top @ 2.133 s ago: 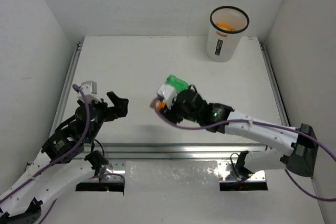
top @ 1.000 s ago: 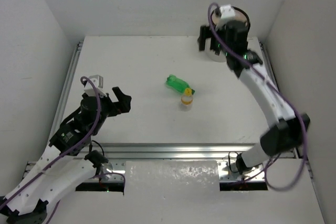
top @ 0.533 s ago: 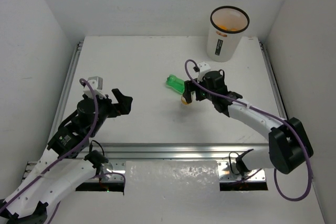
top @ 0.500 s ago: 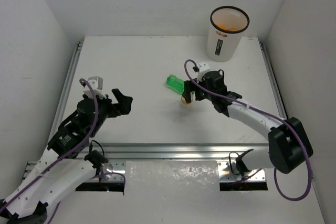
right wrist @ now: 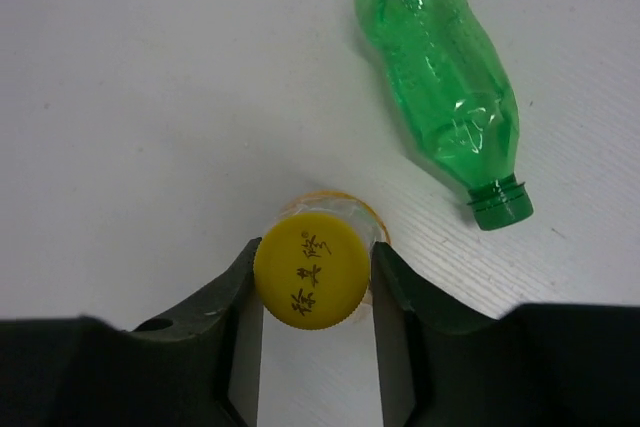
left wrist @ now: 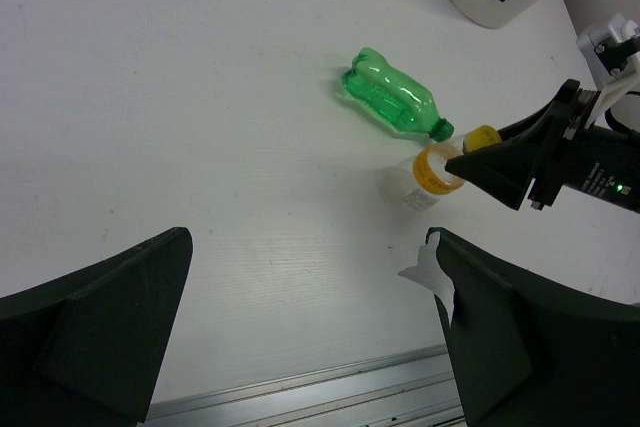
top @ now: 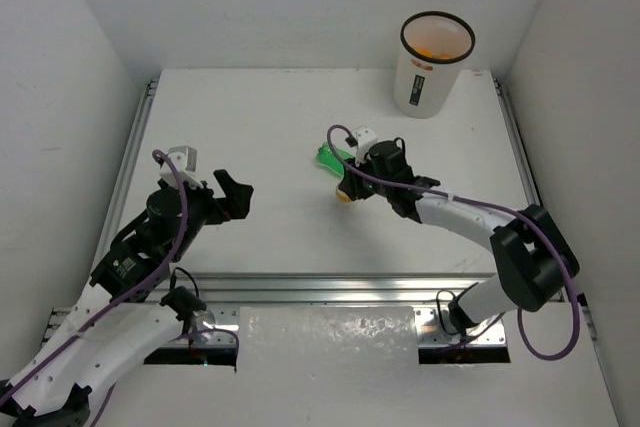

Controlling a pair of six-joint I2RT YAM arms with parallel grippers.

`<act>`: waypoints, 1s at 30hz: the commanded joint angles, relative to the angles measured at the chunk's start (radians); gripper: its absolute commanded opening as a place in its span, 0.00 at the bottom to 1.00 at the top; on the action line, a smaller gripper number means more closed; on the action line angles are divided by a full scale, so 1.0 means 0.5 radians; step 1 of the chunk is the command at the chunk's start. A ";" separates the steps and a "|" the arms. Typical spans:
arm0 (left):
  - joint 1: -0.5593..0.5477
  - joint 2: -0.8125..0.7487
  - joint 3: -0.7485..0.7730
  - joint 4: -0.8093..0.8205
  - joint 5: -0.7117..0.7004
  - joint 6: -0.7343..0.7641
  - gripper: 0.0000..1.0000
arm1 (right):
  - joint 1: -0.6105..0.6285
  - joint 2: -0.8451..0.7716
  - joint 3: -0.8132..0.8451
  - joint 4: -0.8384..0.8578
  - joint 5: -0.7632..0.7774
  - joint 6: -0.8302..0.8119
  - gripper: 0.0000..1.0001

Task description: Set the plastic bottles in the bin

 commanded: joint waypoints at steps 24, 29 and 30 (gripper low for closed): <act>0.020 0.287 0.145 0.100 -0.082 -0.239 1.00 | -1.296 1.342 2.996 -0.559 -0.114 0.279 0.24; 0.011 0.784 0.384 0.115 -0.189 -0.463 1.00 | -1.416 1.509 3.158 -0.535 -0.440 0.516 0.79; 0.011 0.921 0.458 0.118 -0.168 -0.522 1.00 | -1.434 1.497 3.109 -0.523 -0.489 0.549 0.87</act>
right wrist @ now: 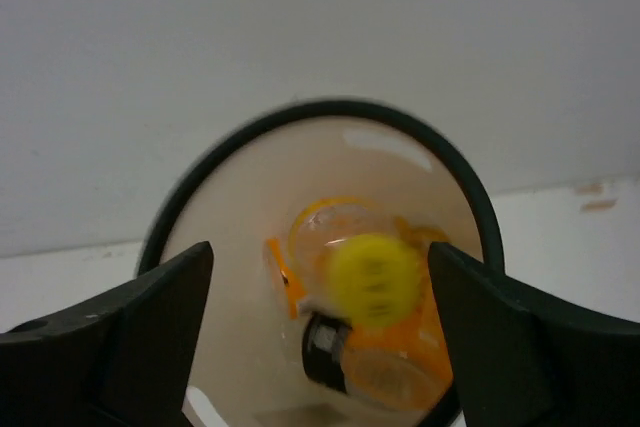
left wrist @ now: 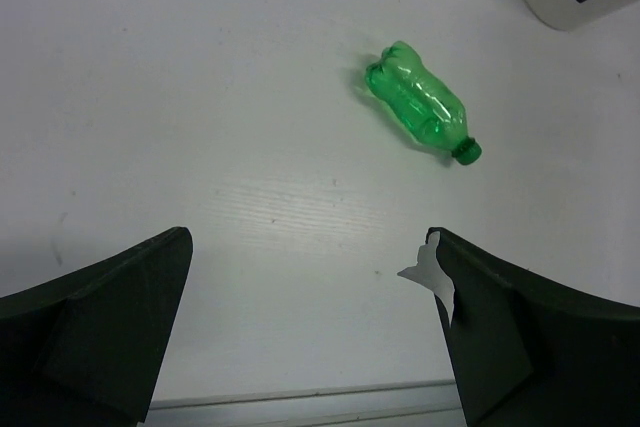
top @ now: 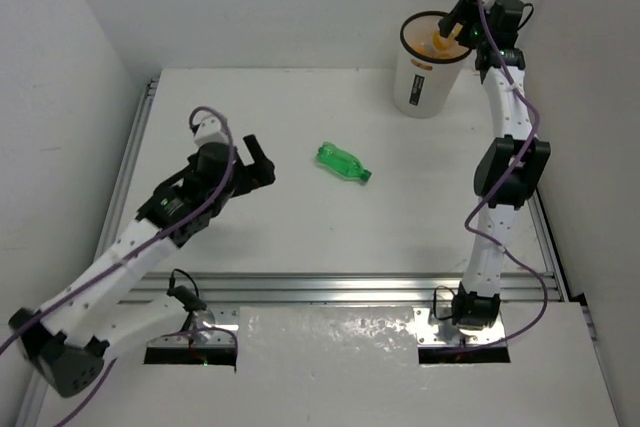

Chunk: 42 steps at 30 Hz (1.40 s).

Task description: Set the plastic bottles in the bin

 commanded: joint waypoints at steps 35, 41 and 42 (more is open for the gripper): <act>-0.237 2.786 1.703 0.292 -0.294 -0.715 0.29 | 0.573 -2.788 -2.807 -0.144 -0.521 0.031 0.99; -0.262 1.830 0.562 1.176 -0.162 -0.156 0.02 | 0.570 -2.749 -2.945 -0.068 -0.827 0.113 0.99; -0.262 1.658 0.376 1.355 -0.034 -0.066 0.00 | 0.570 -2.749 -2.970 -0.022 -0.901 0.177 0.99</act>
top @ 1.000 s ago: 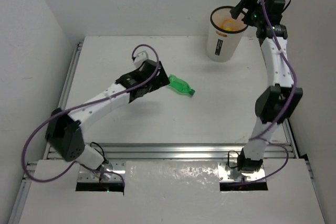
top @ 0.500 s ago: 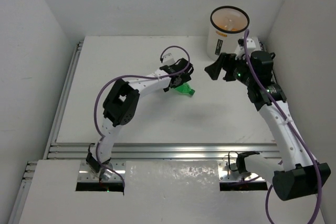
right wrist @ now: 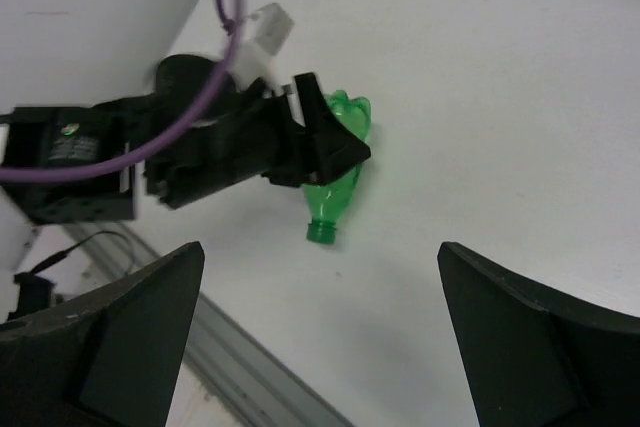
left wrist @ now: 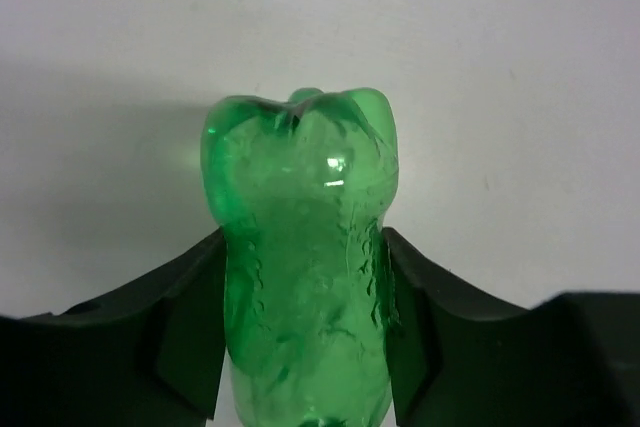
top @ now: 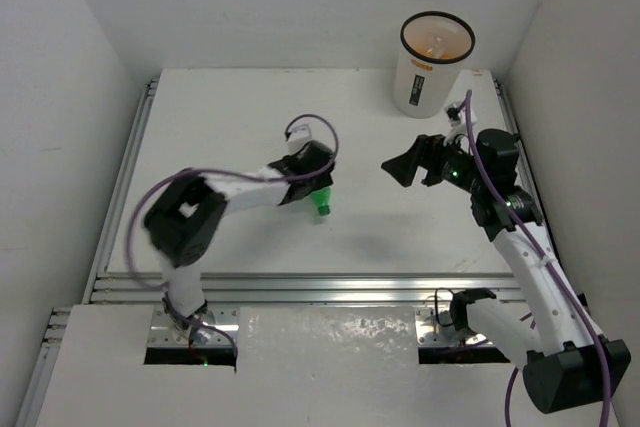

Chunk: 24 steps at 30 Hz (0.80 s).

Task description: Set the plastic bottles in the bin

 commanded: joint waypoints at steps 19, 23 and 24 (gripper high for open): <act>0.006 -2.012 -1.656 2.021 2.114 0.963 0.00 | 0.641 0.329 -0.417 1.673 -0.803 0.846 0.99; 0.006 -1.948 -1.619 2.089 2.188 0.901 0.00 | 0.773 0.421 -0.356 1.617 -0.707 0.711 0.98; 0.006 -1.929 -1.613 2.101 2.182 0.895 0.00 | 0.795 0.436 -0.328 1.614 -0.704 0.705 0.97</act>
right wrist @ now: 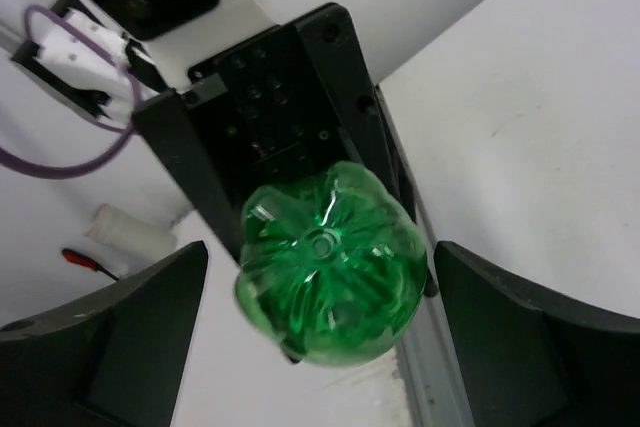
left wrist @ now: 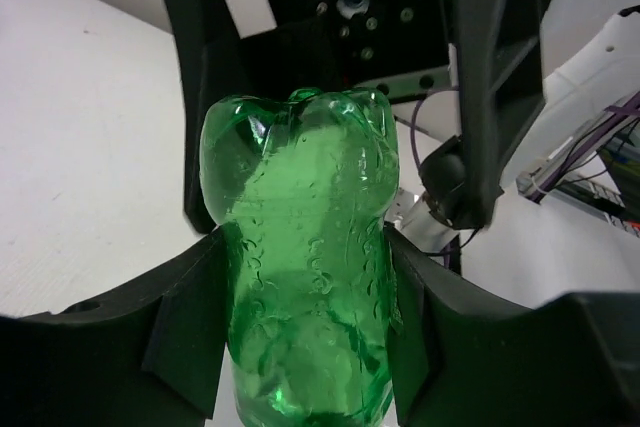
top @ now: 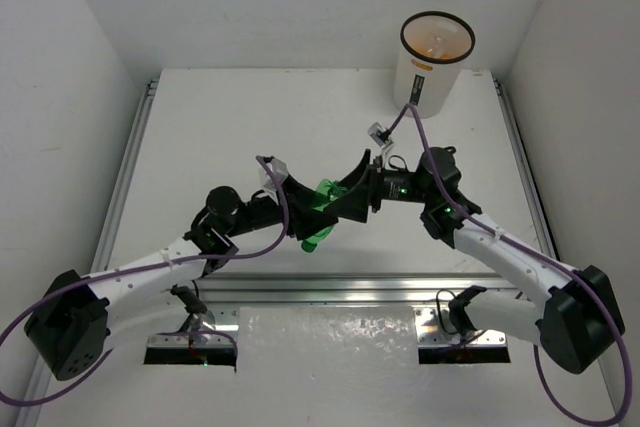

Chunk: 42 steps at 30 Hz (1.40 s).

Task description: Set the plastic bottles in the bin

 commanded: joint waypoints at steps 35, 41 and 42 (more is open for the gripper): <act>-0.005 -0.593 0.750 -2.518 -1.884 -0.393 1.00 | -1.192 2.169 3.381 -1.193 1.550 -0.730 0.00; -0.008 -0.559 0.738 -2.506 -1.816 -0.368 1.00 | -1.220 2.348 3.286 -0.941 1.264 -0.583 0.27; -0.008 -0.559 0.735 -2.494 -1.804 -0.365 1.00 | -1.220 2.388 3.362 -0.962 1.255 -0.570 0.68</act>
